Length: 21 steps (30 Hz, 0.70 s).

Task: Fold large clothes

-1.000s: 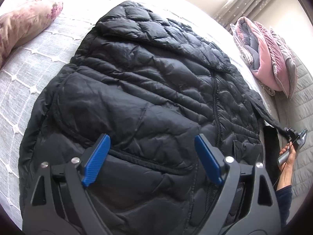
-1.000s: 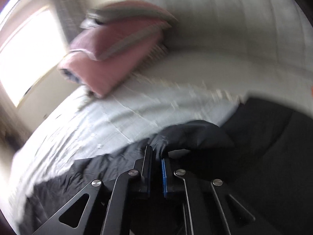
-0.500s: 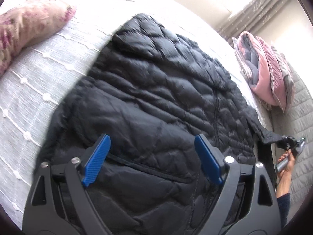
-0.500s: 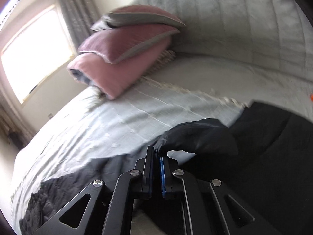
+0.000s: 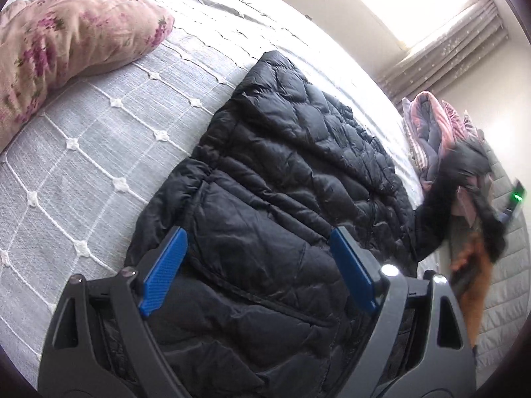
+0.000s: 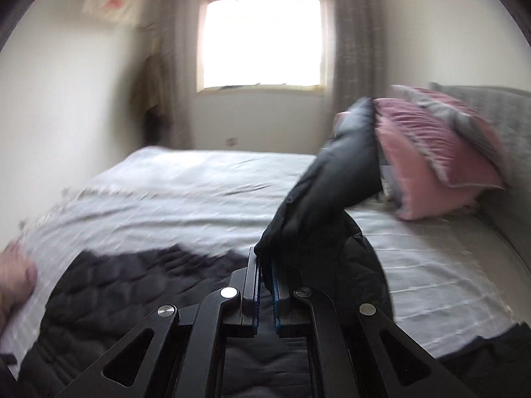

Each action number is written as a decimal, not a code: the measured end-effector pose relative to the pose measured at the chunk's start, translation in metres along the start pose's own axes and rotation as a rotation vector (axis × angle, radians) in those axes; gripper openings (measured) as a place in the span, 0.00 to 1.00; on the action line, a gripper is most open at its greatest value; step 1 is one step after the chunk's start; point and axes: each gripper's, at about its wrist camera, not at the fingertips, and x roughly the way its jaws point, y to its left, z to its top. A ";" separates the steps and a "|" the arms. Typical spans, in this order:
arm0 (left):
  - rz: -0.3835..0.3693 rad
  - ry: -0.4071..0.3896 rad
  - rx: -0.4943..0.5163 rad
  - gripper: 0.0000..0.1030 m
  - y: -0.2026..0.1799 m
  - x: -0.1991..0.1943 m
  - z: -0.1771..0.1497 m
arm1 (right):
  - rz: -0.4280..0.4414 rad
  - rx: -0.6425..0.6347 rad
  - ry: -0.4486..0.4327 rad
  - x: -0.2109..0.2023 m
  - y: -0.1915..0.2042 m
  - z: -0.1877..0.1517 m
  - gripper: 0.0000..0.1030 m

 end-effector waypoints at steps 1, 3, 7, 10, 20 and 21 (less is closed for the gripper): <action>-0.005 0.000 -0.006 0.86 0.003 -0.001 0.001 | 0.017 -0.023 0.015 0.009 0.013 -0.005 0.05; -0.005 -0.003 -0.026 0.86 0.011 -0.002 0.005 | 0.061 -0.116 0.090 0.038 0.065 -0.022 0.05; -0.014 -0.009 -0.074 0.86 0.027 -0.006 0.011 | 0.042 -0.329 0.305 0.088 0.138 -0.081 0.07; -0.028 -0.014 -0.090 0.86 0.032 -0.009 0.013 | 0.012 -0.391 0.365 0.098 0.153 -0.122 0.13; -0.042 -0.004 -0.072 0.86 0.024 -0.007 0.010 | 0.258 -0.102 0.364 0.072 0.112 -0.099 0.32; -0.041 0.000 -0.068 0.86 0.023 -0.006 0.009 | 0.297 -0.066 0.364 0.070 0.111 -0.097 0.38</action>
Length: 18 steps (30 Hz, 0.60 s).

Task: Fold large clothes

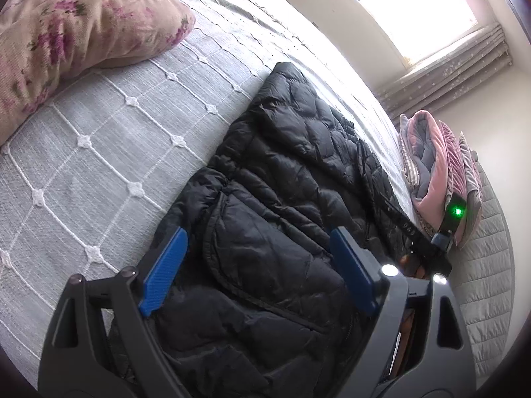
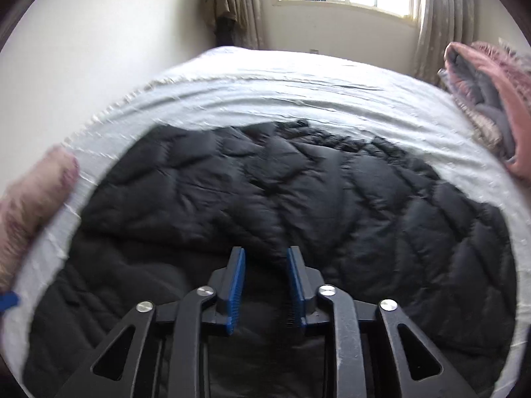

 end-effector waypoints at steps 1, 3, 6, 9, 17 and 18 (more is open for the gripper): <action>0.000 0.004 0.003 0.86 -0.001 0.001 -0.001 | 0.017 0.016 0.000 0.001 0.001 0.000 0.55; 0.000 0.013 0.007 0.86 -0.001 0.003 -0.001 | 0.034 0.040 0.024 0.009 0.004 -0.002 0.63; 0.000 0.018 0.004 0.86 0.000 0.004 -0.001 | -0.016 0.013 0.136 0.038 0.012 -0.011 0.63; 0.003 0.011 0.003 0.86 0.002 0.001 0.000 | -0.034 0.026 0.122 0.033 0.021 -0.022 0.63; 0.082 -0.060 0.176 0.86 -0.024 -0.006 -0.007 | 0.007 0.117 -0.085 -0.098 0.019 -0.055 0.76; 0.096 -0.068 0.214 0.86 -0.031 -0.006 -0.010 | 0.019 0.139 -0.103 -0.115 0.014 -0.066 0.80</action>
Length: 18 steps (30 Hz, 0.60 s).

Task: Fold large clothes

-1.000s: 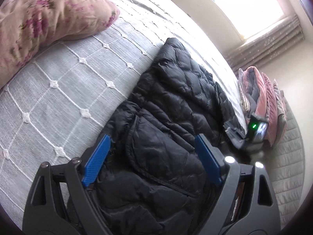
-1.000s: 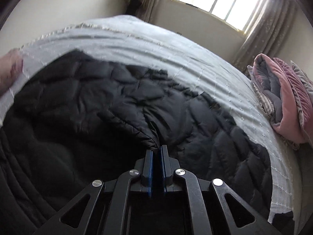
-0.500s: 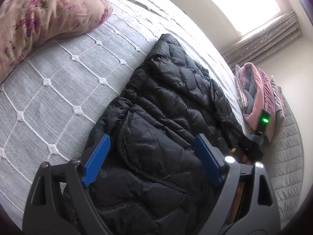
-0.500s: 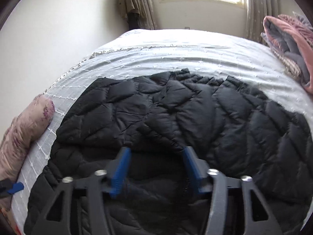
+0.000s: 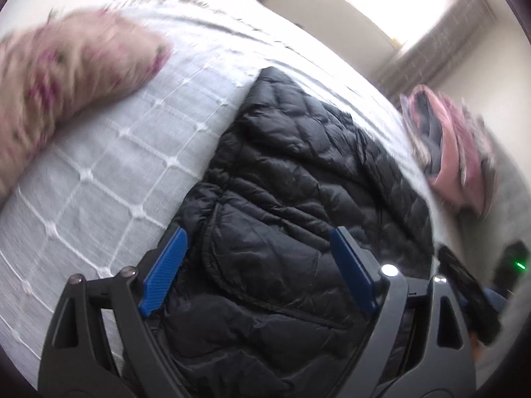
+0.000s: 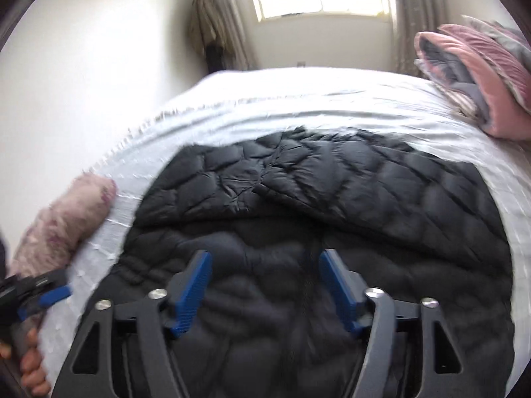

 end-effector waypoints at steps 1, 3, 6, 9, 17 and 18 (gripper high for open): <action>0.011 -0.005 0.028 0.86 -0.006 0.000 -0.001 | 0.019 0.032 -0.017 -0.018 -0.008 -0.009 0.85; 0.006 -0.004 0.072 0.86 -0.016 -0.002 -0.003 | -0.028 0.076 -0.023 -0.047 -0.027 -0.026 0.85; -0.006 -0.037 0.141 0.86 -0.032 -0.012 -0.005 | -0.175 0.090 0.017 -0.077 -0.038 -0.030 0.85; -0.015 -0.097 0.177 0.93 -0.046 -0.027 -0.010 | -0.197 0.114 -0.095 -0.134 -0.044 -0.054 0.86; -0.188 -0.118 0.221 0.99 -0.081 -0.036 -0.032 | -0.164 0.326 -0.077 -0.140 -0.101 -0.111 1.00; -0.169 -0.129 0.254 0.99 -0.086 -0.037 -0.034 | -0.195 0.400 -0.051 -0.141 -0.113 -0.108 1.00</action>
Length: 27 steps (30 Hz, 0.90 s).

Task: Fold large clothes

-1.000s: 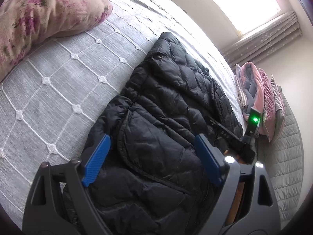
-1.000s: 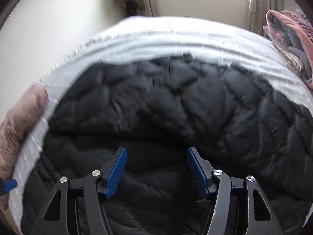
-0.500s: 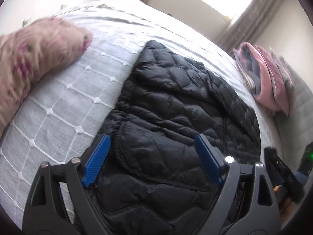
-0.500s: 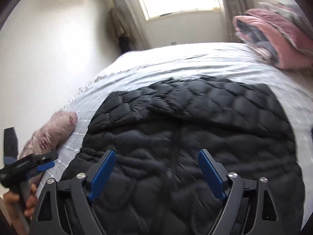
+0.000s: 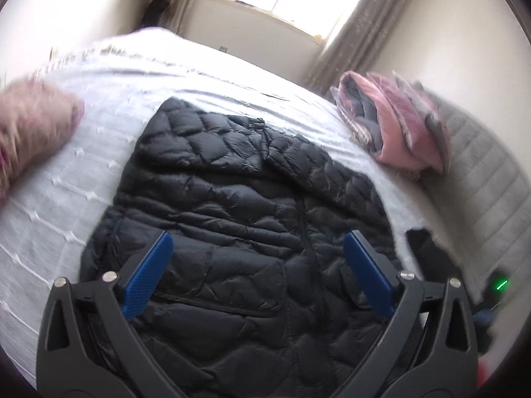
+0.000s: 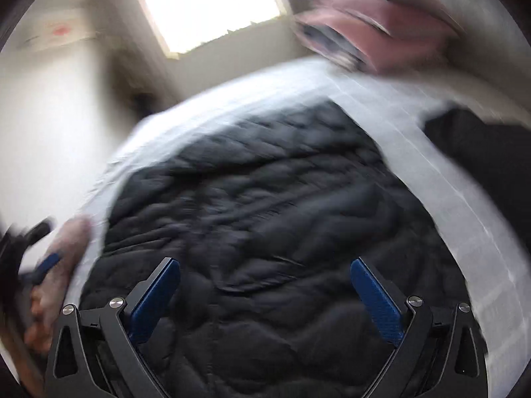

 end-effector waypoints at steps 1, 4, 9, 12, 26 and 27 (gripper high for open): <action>0.019 -0.007 0.033 0.99 -0.006 -0.002 0.000 | 0.023 0.033 -0.033 -0.007 -0.006 0.005 1.00; 0.008 -0.036 0.075 0.99 -0.017 -0.015 0.000 | 0.037 0.048 -0.171 -0.035 -0.020 0.010 1.00; 0.008 -0.073 0.035 0.99 -0.012 -0.035 -0.006 | -0.037 0.007 -0.191 -0.040 -0.041 0.015 1.00; 0.067 -0.056 -0.038 0.99 0.009 -0.036 -0.017 | -0.007 0.112 -0.149 -0.038 -0.072 0.020 1.00; 0.257 0.162 -0.067 0.99 0.108 -0.062 -0.059 | -0.036 0.373 0.106 -0.036 -0.164 -0.010 0.95; 0.254 0.173 -0.080 0.99 0.113 -0.065 -0.064 | -0.033 0.355 0.105 -0.042 -0.164 -0.011 0.95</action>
